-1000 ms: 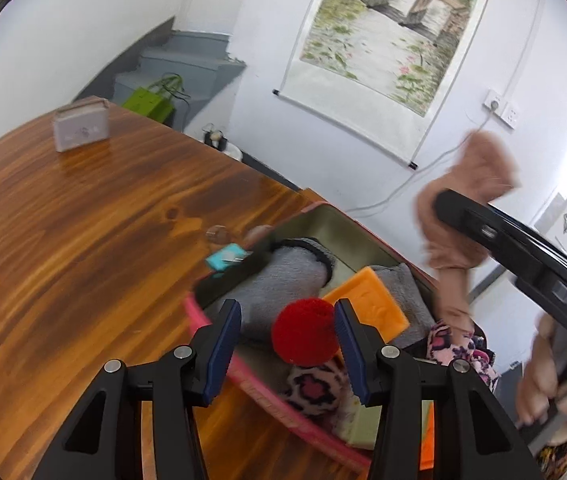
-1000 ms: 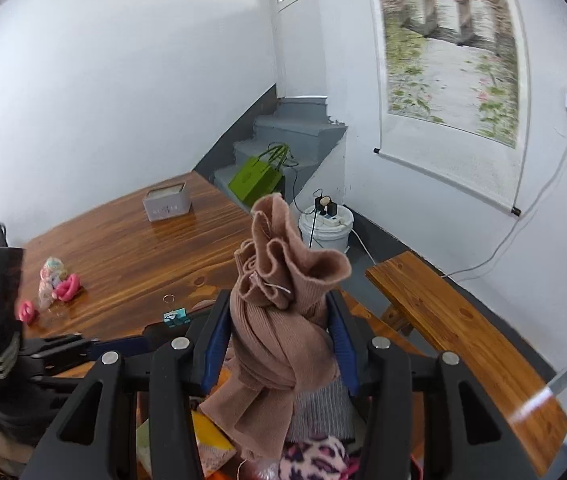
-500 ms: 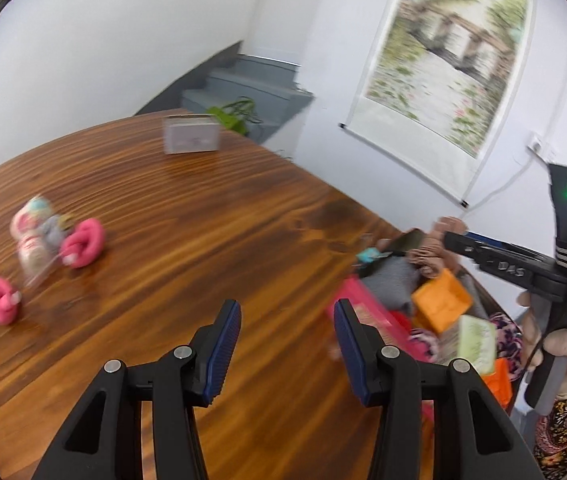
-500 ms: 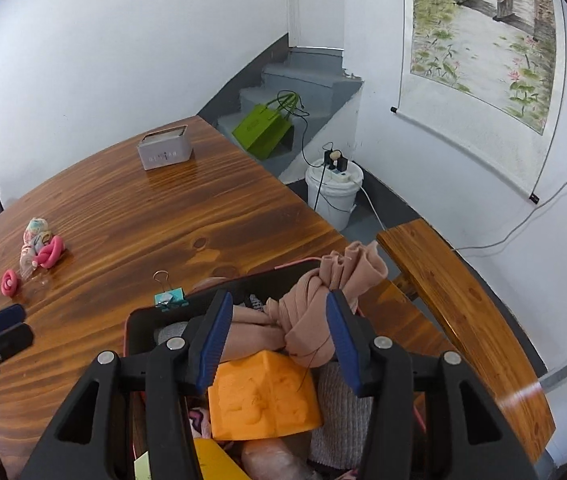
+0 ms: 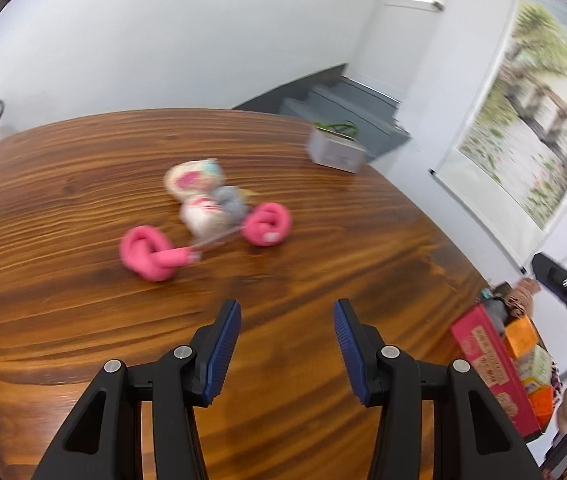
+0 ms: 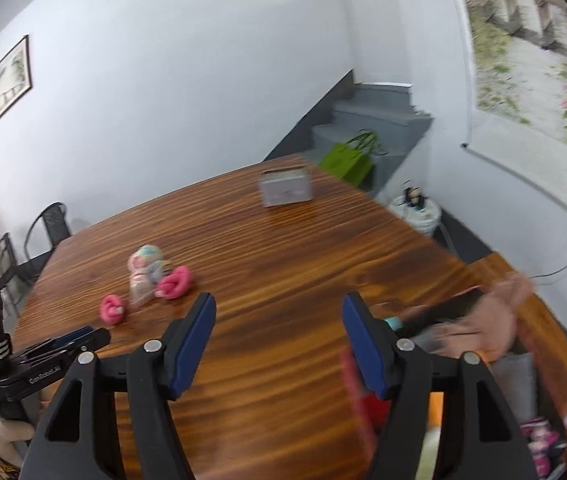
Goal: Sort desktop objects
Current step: 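Move both tools back toward the pink items on the table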
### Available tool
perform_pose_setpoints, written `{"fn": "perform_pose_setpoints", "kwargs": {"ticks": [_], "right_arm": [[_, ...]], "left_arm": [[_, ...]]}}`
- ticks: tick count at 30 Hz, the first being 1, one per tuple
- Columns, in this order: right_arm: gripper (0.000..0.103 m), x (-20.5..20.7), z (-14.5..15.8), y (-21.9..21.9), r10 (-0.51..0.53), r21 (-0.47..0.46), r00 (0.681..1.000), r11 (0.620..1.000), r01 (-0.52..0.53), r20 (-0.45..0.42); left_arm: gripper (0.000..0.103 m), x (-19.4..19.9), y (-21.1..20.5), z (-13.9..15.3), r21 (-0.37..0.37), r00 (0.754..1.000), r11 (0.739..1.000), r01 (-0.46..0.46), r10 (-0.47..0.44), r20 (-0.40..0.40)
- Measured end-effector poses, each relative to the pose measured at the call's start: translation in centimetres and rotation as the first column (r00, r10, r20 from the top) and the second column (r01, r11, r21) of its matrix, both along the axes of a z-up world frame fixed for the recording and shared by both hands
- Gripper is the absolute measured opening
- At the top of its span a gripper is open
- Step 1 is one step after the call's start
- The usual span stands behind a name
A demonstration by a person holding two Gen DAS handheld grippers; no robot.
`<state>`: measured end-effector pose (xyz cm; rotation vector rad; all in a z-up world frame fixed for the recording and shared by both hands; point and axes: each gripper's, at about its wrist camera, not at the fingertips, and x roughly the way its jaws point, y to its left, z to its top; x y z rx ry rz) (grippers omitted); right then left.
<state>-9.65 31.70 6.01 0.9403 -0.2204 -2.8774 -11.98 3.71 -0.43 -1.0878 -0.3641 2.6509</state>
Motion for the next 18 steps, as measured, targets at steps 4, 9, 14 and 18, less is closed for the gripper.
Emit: {"fn": "perform_pose_setpoints", "kwargs": {"ticks": [4,9,14,18], "right_arm": [[0.071,-3.0,-2.7,-4.1,0.058,-0.034,0.995,0.998,-0.055,0.084],[0.071,-5.2,-4.4,-7.5,0.090,-0.043,0.988,0.995,-0.085,0.123],[0.072,-6.9,-6.0,-9.2,0.079,-0.033,0.990,0.997,-0.076,0.114],[0.074,-7.4,-7.5,-9.5,0.051,-0.008,0.994,0.999,-0.050,0.098]], "left_arm": [[0.050,0.3,-3.2,-0.4,-0.009,0.998,0.998,-0.068,0.068,0.004],[0.050,0.5,-6.7,-1.1,0.010,0.990,0.990,-0.142,0.142,0.013],[0.050,0.1,-8.7,-1.8,0.029,0.983,0.983,-0.183,0.182,0.037],[0.050,-0.3,-8.9,-2.3,0.027,0.982,0.983,-0.181,0.180,0.051]]}}
